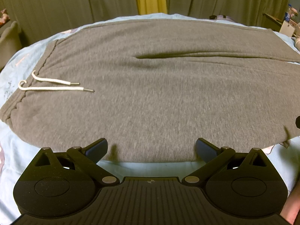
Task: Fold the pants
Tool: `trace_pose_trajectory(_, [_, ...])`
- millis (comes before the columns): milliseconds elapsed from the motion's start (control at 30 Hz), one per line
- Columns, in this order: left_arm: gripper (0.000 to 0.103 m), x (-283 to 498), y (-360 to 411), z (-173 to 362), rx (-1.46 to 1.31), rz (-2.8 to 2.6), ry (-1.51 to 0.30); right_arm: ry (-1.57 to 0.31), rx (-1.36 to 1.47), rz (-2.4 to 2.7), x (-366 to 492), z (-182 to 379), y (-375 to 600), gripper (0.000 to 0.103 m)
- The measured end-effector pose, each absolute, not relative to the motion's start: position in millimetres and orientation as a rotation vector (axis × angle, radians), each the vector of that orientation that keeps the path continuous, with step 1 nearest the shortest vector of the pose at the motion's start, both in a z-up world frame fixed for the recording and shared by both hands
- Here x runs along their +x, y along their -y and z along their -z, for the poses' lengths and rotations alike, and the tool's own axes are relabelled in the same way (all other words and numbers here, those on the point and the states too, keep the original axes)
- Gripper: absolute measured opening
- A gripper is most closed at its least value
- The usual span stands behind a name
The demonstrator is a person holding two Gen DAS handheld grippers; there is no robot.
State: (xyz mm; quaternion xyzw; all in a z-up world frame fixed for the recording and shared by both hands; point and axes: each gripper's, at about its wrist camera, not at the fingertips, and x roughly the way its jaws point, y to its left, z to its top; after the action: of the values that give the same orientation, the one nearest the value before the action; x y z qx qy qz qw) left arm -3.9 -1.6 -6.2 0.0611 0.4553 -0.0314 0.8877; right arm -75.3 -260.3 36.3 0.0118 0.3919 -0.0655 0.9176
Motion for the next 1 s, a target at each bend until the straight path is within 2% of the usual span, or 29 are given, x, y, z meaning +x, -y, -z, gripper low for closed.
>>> trace_pose_trajectory(1000, [0.103,-1.8,-0.7,5.3,0.114,0.069,-0.956,-0.805,0.021,0.136,-75.0,-36.0,260.1,0.099])
